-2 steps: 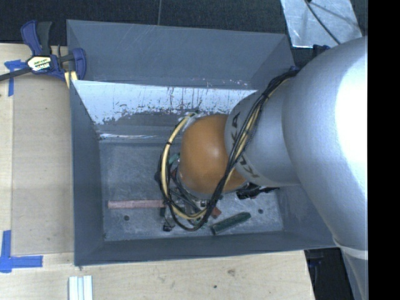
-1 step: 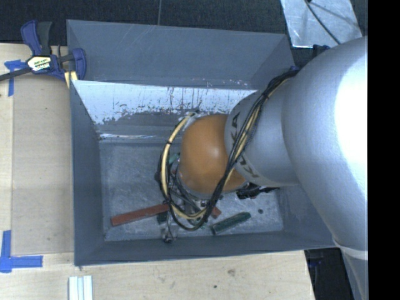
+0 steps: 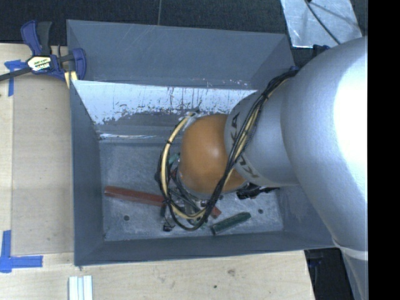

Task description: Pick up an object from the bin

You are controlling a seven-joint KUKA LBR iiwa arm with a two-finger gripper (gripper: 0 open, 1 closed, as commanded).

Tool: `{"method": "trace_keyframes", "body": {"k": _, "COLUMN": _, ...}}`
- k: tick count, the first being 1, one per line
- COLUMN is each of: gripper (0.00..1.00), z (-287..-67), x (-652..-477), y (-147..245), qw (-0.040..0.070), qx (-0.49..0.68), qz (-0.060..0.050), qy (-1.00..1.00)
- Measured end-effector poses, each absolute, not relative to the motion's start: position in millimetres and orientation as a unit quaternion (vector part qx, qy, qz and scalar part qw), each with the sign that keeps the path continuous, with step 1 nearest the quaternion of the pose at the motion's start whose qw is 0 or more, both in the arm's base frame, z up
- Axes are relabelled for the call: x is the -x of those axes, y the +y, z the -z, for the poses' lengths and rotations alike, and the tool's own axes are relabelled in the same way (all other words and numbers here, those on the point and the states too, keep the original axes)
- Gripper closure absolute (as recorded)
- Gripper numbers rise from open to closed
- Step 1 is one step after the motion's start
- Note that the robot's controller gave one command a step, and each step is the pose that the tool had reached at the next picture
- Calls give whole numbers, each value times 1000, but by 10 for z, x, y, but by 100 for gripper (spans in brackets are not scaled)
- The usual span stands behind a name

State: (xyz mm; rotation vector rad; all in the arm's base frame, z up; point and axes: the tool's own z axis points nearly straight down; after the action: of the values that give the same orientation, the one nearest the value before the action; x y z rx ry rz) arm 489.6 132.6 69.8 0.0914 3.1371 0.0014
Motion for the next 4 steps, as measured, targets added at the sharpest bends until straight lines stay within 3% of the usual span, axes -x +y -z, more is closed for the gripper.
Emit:
{"method": "trace_keyframes", "body": {"k": 1, "gripper": 0, "z": -700, "x": -4898, "y": 1324, "qw": 2, "qx": -29, "qz": 0, "qy": 1000}}
{"method": "trace_keyframes", "body": {"k": 2, "gripper": 100, "z": -701, "x": -4898, "y": 1326, "qw": 2, "qx": -29, "qz": -1, "qy": 1000}}
{"method": "trace_keyframes", "body": {"k": 3, "gripper": 100, "z": -2131, "x": -5089, "y": 780, "qw": 2, "qx": -16, "qz": 0, "qy": 1000}}
{"method": "trace_keyframes", "body": {"k": 4, "gripper": 0, "z": -2124, "x": -5083, "y": 782, "qw": 2, "qx": -16, "qz": 0, "qy": 1000}}
